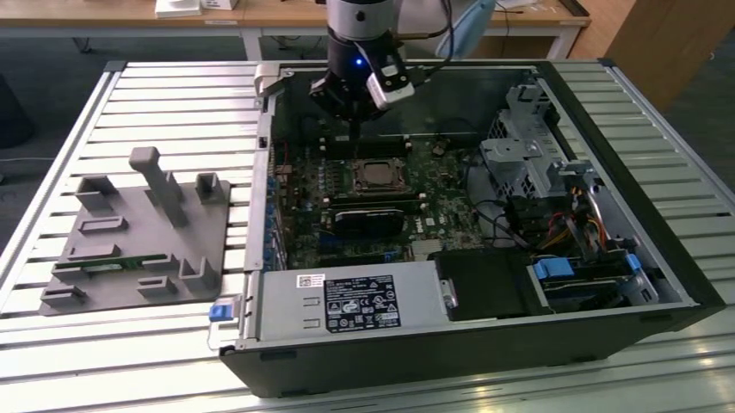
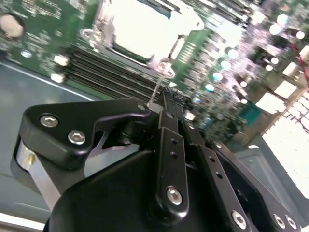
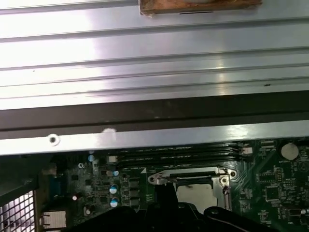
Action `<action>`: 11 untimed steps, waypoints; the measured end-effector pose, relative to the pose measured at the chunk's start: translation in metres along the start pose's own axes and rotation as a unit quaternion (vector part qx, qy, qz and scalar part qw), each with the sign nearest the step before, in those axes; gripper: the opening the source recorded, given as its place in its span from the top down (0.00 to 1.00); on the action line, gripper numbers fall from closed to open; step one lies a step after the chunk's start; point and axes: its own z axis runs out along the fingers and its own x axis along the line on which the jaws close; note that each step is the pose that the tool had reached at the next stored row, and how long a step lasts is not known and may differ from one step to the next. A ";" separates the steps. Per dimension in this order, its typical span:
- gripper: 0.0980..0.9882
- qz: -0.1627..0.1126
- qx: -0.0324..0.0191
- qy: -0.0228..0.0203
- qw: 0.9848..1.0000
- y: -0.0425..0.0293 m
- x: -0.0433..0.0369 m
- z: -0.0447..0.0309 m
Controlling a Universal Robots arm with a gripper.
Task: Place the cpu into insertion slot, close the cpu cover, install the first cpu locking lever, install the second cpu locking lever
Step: 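Install the first cpu locking lever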
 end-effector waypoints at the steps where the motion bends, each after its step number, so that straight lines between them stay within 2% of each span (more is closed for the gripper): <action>1: 0.99 0.000 0.000 0.000 1.000 0.0004 -0.0044 0.0001; 3: 0.99 0.000 0.000 0.000 1.000 0.0010 -0.0108 0.0003; 6: 0.99 0.000 0.000 0.000 1.000 0.0010 -0.0115 0.0003; 7: 0.99 0.000 -0.003 0.000 1.000 0.0008 -0.0116 0.0004; 9: 0.99 0.000 -0.016 0.002 1.000 0.0002 -0.0116 0.0010; 10: 0.99 0.000 -0.019 0.002 1.000 0.0001 -0.0119 0.0018; 11: 0.99 0.000 -0.019 0.002 1.000 0.0002 -0.0127 0.0024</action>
